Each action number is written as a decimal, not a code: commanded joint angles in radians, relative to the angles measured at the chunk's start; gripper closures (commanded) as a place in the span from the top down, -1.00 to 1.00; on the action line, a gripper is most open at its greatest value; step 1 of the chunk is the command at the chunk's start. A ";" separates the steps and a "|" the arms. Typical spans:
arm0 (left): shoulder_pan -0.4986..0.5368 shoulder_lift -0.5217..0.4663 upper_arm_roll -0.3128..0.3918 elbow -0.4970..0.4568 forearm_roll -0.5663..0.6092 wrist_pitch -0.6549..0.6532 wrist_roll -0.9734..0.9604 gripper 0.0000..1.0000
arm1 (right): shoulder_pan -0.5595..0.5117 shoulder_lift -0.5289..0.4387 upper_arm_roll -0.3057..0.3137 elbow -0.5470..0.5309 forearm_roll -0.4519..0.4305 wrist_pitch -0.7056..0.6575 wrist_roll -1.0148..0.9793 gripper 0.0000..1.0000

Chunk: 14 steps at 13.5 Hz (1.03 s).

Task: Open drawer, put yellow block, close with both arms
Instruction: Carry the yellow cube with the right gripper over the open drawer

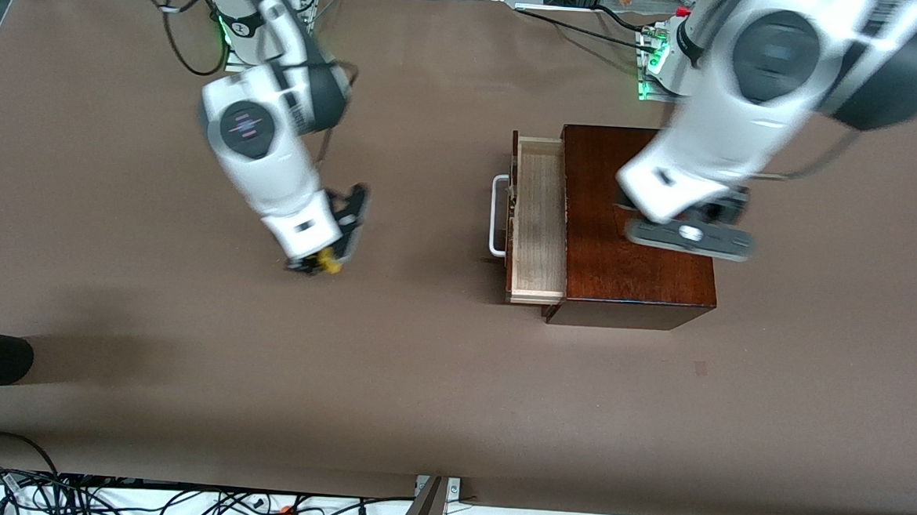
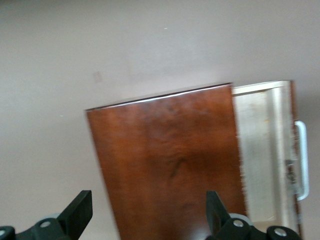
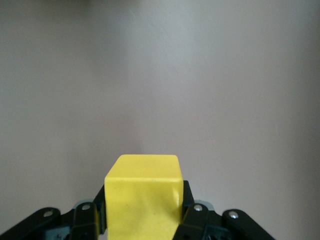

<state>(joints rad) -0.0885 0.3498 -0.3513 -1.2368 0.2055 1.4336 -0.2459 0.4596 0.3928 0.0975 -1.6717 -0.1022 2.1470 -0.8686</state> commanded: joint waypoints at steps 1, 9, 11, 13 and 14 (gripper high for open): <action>0.003 -0.115 0.150 -0.107 -0.123 0.026 0.132 1.00 | 0.091 0.069 -0.009 0.104 -0.011 -0.032 0.002 -0.45; -0.016 -0.373 0.396 -0.389 -0.199 0.151 0.223 1.00 | 0.330 0.198 -0.009 0.373 -0.007 -0.125 0.241 -0.45; -0.016 -0.376 0.388 -0.380 -0.202 0.140 0.188 1.00 | 0.364 0.288 -0.007 0.502 -0.008 -0.118 0.345 -0.45; -0.014 -0.370 0.396 -0.365 -0.205 0.128 0.168 1.00 | 0.416 0.360 -0.015 0.587 -0.014 -0.110 0.407 -0.44; -0.016 -0.365 0.397 -0.342 -0.205 0.117 0.168 1.00 | 0.428 0.379 -0.015 0.605 -0.016 -0.099 0.421 -0.44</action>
<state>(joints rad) -0.0959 -0.0109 0.0350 -1.6033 0.0236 1.5780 -0.0638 0.8535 0.6780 0.0953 -1.1957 -0.1025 2.0599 -0.4977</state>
